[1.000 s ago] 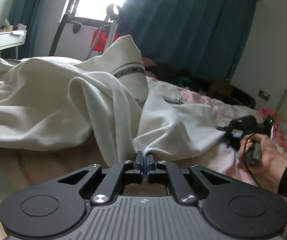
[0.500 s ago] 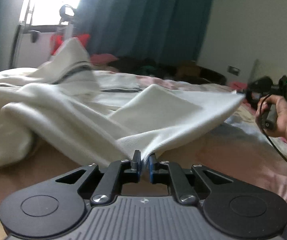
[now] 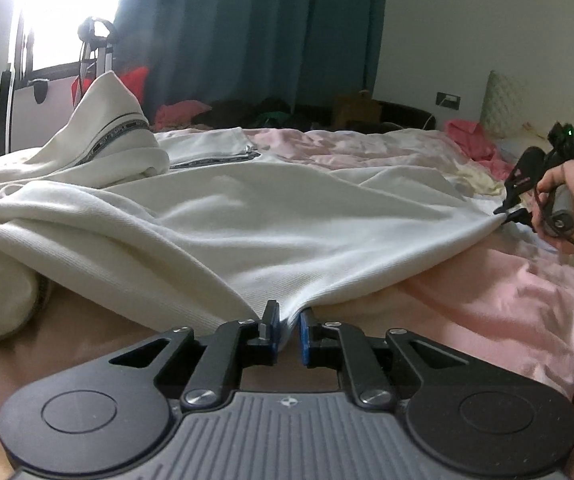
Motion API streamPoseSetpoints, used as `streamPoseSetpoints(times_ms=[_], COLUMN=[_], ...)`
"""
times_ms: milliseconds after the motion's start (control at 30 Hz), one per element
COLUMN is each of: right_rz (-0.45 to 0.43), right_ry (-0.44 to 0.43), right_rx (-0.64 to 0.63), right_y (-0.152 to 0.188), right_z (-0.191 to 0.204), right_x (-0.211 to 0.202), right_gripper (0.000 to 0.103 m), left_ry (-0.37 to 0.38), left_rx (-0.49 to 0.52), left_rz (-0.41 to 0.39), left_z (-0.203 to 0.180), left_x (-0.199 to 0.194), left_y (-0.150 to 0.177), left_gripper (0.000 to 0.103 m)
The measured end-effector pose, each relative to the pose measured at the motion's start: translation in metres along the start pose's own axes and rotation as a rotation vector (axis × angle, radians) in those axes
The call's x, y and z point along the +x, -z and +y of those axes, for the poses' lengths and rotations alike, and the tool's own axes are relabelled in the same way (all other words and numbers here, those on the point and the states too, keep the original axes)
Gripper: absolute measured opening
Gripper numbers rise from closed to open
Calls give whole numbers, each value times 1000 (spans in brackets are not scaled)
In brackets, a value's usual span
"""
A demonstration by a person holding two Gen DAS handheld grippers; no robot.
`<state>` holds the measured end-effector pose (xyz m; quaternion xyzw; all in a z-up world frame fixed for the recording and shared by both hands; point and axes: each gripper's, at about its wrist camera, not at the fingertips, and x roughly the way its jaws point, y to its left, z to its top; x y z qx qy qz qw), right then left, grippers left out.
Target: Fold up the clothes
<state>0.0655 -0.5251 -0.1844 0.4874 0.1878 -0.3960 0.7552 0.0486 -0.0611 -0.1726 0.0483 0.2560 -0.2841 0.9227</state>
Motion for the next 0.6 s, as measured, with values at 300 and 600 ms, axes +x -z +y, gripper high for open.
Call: streamPoseSetpoints(times_ms=[300,600], right_rz=[-48,134], right_ry=[-202,-413], right_rx=[-299,-547], right_y=[16,52], right_z=[29,58], right_x=[-73,-74], right_gripper=[81,82], left_ry=[3,-52], left_rx=[-34,-361], left_rz=[-1,-38], left_z=[-1,45], left_x=[-17,-83], left_y=[-1,-14], left_gripper=[56,81])
